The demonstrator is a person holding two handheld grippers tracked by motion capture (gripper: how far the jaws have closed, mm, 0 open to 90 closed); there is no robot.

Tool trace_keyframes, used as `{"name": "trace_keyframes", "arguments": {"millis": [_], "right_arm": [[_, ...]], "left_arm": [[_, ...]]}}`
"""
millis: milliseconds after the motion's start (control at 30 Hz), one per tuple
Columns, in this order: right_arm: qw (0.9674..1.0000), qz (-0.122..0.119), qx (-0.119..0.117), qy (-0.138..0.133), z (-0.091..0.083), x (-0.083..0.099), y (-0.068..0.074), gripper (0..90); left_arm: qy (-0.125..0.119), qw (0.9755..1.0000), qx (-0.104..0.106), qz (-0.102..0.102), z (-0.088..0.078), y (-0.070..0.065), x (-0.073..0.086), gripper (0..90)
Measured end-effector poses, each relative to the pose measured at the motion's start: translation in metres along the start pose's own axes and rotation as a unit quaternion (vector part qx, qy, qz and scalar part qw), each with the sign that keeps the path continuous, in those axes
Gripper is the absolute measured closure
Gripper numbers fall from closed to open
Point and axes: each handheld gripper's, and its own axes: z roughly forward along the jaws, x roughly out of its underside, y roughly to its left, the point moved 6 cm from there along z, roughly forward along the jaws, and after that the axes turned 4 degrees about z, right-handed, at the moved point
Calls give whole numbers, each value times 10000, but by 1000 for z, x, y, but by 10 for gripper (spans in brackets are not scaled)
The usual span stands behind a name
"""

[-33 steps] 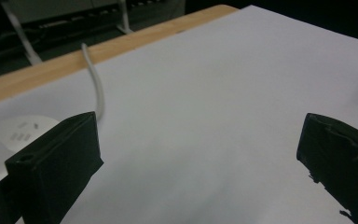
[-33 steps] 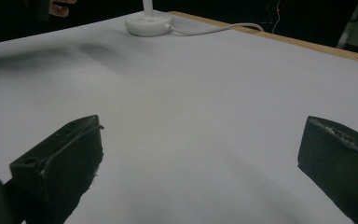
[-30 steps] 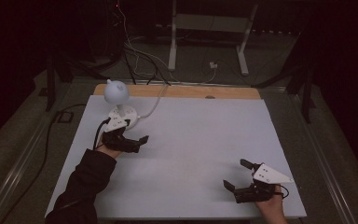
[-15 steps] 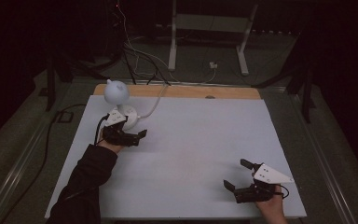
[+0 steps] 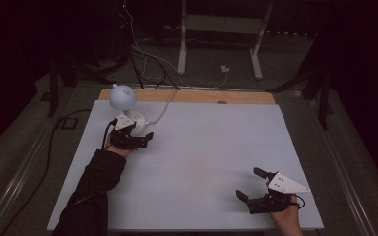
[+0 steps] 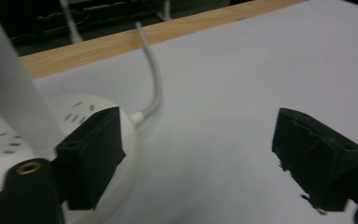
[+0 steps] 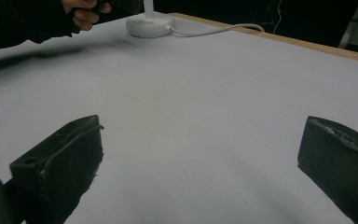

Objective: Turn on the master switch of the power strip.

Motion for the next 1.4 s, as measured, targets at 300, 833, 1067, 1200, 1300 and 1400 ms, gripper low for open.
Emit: {"name": "trace_keyframes", "arguments": {"millis": [300, 833, 1067, 1200, 1300, 1400], "right_arm": [[10000, 23, -74, -34, 0, -1, 2, 0], [9999, -4, -102, -32, 0, 0, 2, 0], [9999, 1, -110, -17, 0, 0, 2, 0], [9999, -6, -104, -14, 0, 0, 2, 0], [9999, -6, -104, -10, 0, 0, 2, 0], [9999, -6, -103, 1, 1, 1, 2, 0]], "left_arm": [[54, 9992, -403, -65, 5, 7, -1, 483], [340, 9934, -1096, -73, 16, 27, 1, 852], [536, 9923, -1116, -85, 25, 32, 6, 900], [573, 9912, -1196, -9, 28, 33, 8, 900], [584, 9903, -1262, 60, 30, 34, 9, 900], [636, 9889, -1339, 126, 31, 35, 10, 900]]}}
